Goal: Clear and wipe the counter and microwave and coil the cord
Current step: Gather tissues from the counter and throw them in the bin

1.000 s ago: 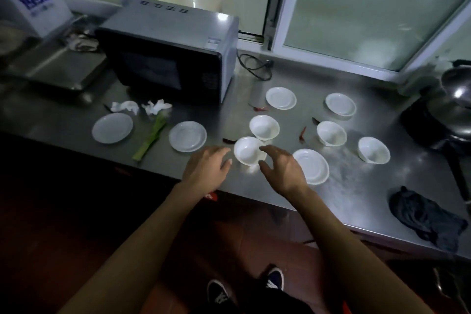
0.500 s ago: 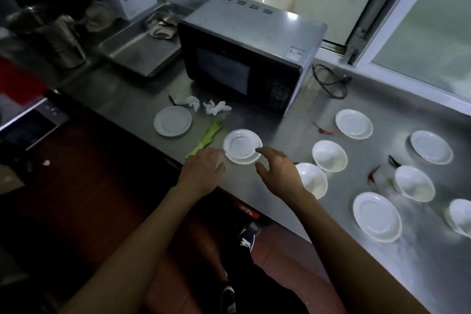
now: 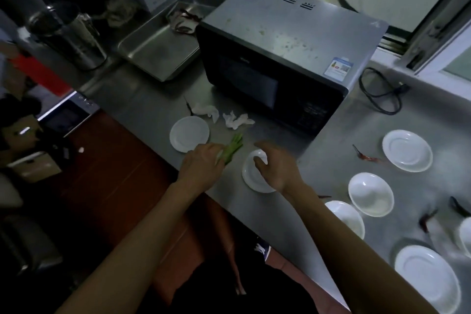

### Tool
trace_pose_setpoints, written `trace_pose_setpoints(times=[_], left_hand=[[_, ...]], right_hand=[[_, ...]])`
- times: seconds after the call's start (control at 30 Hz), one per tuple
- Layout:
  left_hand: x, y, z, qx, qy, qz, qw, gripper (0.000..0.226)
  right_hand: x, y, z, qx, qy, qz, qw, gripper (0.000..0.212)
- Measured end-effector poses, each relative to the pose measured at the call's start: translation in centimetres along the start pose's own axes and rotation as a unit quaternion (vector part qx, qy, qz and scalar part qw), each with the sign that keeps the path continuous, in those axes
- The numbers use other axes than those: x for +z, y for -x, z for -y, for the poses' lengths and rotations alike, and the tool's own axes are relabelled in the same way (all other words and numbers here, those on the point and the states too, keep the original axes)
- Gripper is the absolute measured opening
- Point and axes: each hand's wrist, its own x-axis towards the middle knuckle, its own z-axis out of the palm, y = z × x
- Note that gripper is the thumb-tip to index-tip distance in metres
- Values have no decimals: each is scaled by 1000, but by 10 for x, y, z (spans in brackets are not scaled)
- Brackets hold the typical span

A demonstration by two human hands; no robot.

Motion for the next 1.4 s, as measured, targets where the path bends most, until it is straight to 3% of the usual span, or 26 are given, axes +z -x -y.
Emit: trace_pose_setpoints(times=[0.07, 0.13, 0.4, 0.5, 0.63, 0.7, 0.83, 1.0, 1.23, 1.4], left_hand=[[-2, -10, 6, -10, 4, 7, 1000, 75], [-1, -20, 15, -11, -1, 3, 1000, 80], [0, -70, 47, -2, 5, -1, 1000, 57], [-1, -97, 63, 5, 13, 2, 1000, 49], [-1, -138, 93, 43, 26, 5, 999, 53], [0, -159, 107, 66, 10, 16, 998, 45], [1, -195, 126, 114, -25, 18, 993, 48], [4, -228, 136, 148, -73, 79, 983, 53], [8, -246, 134, 175, -124, 95, 972, 46], [13, -253, 139, 196, -87, 87, 973, 38]], right_hand=[[1, -11, 3, -11, 2, 2, 1000, 44], [4, -22, 7, -16, 6, 7, 1000, 43], [27, -69, 13, 2, 17, 1, 1000, 31], [38, -92, 18, 17, 39, -4, 999, 41], [53, -124, 24, 97, 69, -15, 993, 53], [62, -137, 28, 134, 79, -21, 988, 55], [78, -159, 35, 169, 113, -22, 979, 56], [93, -176, 39, 208, 130, -15, 969, 59], [108, -188, 44, 197, 155, -36, 967, 53], [114, -194, 44, 182, 154, -50, 970, 42]])
